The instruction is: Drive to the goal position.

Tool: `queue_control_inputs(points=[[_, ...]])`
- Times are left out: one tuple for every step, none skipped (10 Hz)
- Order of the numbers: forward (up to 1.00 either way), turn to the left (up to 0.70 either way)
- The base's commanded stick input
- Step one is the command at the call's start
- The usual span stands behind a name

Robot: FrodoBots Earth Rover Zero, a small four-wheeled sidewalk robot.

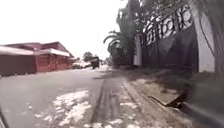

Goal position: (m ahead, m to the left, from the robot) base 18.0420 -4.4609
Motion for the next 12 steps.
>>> queue_control_inputs(points=[[0.70,0.01],[0.70,0.01],[0.70,0.03],[0.70,0.03],[0.70,0.03],[0.70,0.03],[0.70,0.03],[0.70,0.03],[0.70,0.03],[0.70,0.03],[0.70,0.03],[0.70,0.03]])
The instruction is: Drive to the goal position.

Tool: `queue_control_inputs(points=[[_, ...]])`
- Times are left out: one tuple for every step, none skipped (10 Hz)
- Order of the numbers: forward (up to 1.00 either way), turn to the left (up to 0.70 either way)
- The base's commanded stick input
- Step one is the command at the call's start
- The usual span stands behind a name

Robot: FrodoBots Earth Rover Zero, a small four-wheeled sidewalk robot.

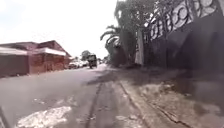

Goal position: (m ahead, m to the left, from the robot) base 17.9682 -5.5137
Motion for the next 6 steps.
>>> queue_control_inputs(points=[[0.70,0.04],[0.70,0.15],[0.70,0.33],[0.70,0.27],[0.70,0.07],[0.70,0.01]])
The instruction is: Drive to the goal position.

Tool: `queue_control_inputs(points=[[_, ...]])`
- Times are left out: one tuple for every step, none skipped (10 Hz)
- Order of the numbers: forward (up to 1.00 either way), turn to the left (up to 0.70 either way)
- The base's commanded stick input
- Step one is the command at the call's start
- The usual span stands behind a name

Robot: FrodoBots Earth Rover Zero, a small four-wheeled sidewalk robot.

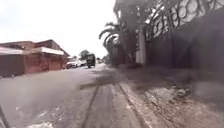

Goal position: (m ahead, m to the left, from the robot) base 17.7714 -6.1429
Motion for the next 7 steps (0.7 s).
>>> queue_control_inputs(points=[[0.70,0.01],[0.70,0.01],[0.70,0.01],[0.70,0.01],[0.70,0.01],[0.70,0.01],[0.70,0.01]])
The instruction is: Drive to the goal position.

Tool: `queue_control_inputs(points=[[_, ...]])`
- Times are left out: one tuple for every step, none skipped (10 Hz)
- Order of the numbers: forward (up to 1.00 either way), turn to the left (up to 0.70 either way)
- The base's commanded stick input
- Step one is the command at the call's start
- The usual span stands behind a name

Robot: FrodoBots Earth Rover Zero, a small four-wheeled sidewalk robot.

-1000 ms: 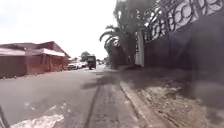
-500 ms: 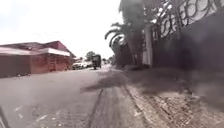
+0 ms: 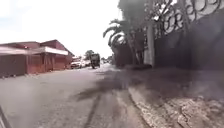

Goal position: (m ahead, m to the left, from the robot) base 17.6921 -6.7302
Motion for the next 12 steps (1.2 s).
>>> queue_control_inputs(points=[[0.70,0.01],[0.70,0.03],[0.70,0.03],[0.70,0.03],[0.70,0.03],[0.70,0.03],[0.70,0.03],[0.70,0.03],[0.70,0.03],[0.70,0.09],[0.70,0.26],[0.70,0.36]])
